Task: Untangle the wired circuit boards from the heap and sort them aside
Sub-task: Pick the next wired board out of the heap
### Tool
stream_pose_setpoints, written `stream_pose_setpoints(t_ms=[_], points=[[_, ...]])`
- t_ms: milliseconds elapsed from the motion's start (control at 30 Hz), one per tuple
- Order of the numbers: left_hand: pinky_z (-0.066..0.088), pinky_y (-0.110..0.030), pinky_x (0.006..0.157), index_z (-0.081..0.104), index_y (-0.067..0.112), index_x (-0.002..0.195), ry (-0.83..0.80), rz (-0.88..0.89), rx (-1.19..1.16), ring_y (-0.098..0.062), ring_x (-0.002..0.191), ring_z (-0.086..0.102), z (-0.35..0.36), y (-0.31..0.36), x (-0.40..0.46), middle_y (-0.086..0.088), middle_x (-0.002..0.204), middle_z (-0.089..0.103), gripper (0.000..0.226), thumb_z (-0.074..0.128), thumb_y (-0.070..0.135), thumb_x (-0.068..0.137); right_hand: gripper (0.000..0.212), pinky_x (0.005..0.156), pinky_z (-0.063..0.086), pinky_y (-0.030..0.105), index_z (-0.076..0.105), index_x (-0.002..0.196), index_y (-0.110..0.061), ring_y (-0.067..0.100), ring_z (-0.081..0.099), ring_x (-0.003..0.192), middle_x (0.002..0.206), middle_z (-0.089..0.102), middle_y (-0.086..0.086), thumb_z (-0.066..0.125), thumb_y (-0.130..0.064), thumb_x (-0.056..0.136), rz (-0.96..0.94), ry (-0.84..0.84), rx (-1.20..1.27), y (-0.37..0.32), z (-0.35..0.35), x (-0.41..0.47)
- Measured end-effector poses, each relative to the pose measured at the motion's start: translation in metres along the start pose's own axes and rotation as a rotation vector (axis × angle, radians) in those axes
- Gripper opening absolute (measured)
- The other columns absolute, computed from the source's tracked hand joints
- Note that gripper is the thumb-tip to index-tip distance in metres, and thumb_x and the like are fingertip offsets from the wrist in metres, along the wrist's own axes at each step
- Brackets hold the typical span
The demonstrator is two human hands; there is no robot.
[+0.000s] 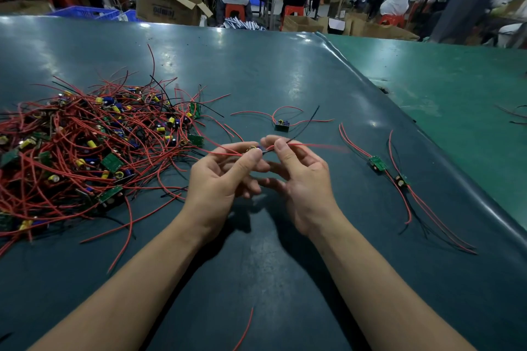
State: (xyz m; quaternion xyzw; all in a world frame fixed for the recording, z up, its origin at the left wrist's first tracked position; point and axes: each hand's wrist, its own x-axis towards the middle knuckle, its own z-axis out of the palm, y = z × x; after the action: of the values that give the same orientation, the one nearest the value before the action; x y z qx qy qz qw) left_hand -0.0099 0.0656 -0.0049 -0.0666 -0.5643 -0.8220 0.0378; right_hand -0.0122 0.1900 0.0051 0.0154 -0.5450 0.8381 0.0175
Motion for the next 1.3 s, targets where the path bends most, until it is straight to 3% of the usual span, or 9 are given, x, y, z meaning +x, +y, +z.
stream_pose_setpoints(t_ms=[133, 267, 367, 533, 767, 1067, 1300], points=[[0.04, -0.017, 0.04, 0.06, 0.013, 0.085, -0.002, -0.062, -0.004, -0.011, 0.039, 0.054, -0.0006, 0.0008, 0.0031, -0.009, 0.067, 0.071, 0.023, 0.064, 0.035, 0.079, 0.006, 0.051, 0.048, 0.021, 0.073, 0.084, -0.016, 0.013, 0.065, 0.068, 0.083, 0.072, -0.001, 0.071, -0.021, 0.083, 0.05, 0.035, -0.03, -0.0009, -0.0044, 0.0019], [0.038, -0.016, 0.041, 0.06, 0.009, 0.088, 0.012, -0.198, -0.111, -0.008, 0.038, 0.05, -0.0012, 0.0052, 0.004, -0.005, 0.061, 0.067, 0.03, 0.063, 0.038, 0.078, 0.008, 0.05, 0.047, 0.02, 0.076, 0.084, -0.015, 0.01, 0.064, 0.065, 0.079, 0.072, -0.001, 0.069, -0.014, 0.087, 0.036, -0.033, -0.089, -0.0004, -0.0028, -0.0003], [0.042, -0.015, 0.044, 0.061, 0.011, 0.089, -0.075, -0.282, -0.184, -0.008, 0.042, 0.051, -0.0029, 0.007, 0.0021, -0.004, 0.067, 0.068, 0.026, 0.068, 0.032, 0.076, 0.011, 0.046, 0.045, 0.02, 0.077, 0.085, -0.015, 0.01, 0.063, 0.065, 0.082, 0.071, 0.001, 0.067, -0.018, 0.09, 0.06, -0.013, -0.097, -0.0025, -0.0023, -0.0001], [0.047, -0.018, 0.049, 0.056, 0.008, 0.083, -0.067, -0.184, -0.115, -0.012, 0.046, 0.054, -0.0003, 0.0017, -0.0003, -0.01, 0.066, 0.068, 0.021, 0.071, 0.014, 0.069, 0.018, 0.043, 0.043, 0.02, 0.074, 0.085, -0.011, 0.01, 0.061, 0.058, 0.07, 0.069, 0.002, 0.065, -0.024, 0.092, 0.145, 0.017, -0.137, -0.0039, -0.0021, -0.0002], [0.045, -0.016, 0.046, 0.059, 0.008, 0.076, -0.023, -0.199, -0.119, -0.01, 0.043, 0.051, -0.0005, 0.0033, 0.0015, -0.009, 0.065, 0.069, 0.012, 0.068, 0.017, 0.074, 0.026, 0.041, 0.04, 0.019, 0.074, 0.079, -0.015, 0.01, 0.061, 0.059, 0.072, 0.07, 0.0, 0.055, -0.015, 0.097, 0.132, 0.013, -0.146, -0.0056, -0.0001, -0.0008], [0.043, -0.016, 0.046, 0.056, 0.009, 0.076, -0.032, -0.211, -0.108, -0.011, 0.043, 0.05, -0.0005, 0.0049, 0.002, -0.009, 0.066, 0.069, 0.018, 0.068, 0.022, 0.074, 0.036, 0.043, 0.039, 0.018, 0.072, 0.074, -0.019, 0.009, 0.064, 0.057, 0.07, 0.069, -0.005, 0.044, -0.017, 0.098, 0.218, 0.072, -0.054, -0.0017, 0.0005, 0.003], [0.041, -0.017, 0.042, 0.067, 0.022, 0.056, -0.048, -0.16, -0.056, -0.013, 0.04, 0.049, 0.001, 0.0017, 0.0008, -0.009, 0.063, 0.068, 0.016, 0.071, 0.022, 0.071, 0.025, 0.036, 0.036, 0.019, 0.068, 0.077, -0.014, 0.01, 0.054, 0.047, 0.066, 0.065, -0.003, 0.052, -0.01, 0.094, -0.021, 0.249, -0.228, 0.0032, -0.0015, 0.0042]])
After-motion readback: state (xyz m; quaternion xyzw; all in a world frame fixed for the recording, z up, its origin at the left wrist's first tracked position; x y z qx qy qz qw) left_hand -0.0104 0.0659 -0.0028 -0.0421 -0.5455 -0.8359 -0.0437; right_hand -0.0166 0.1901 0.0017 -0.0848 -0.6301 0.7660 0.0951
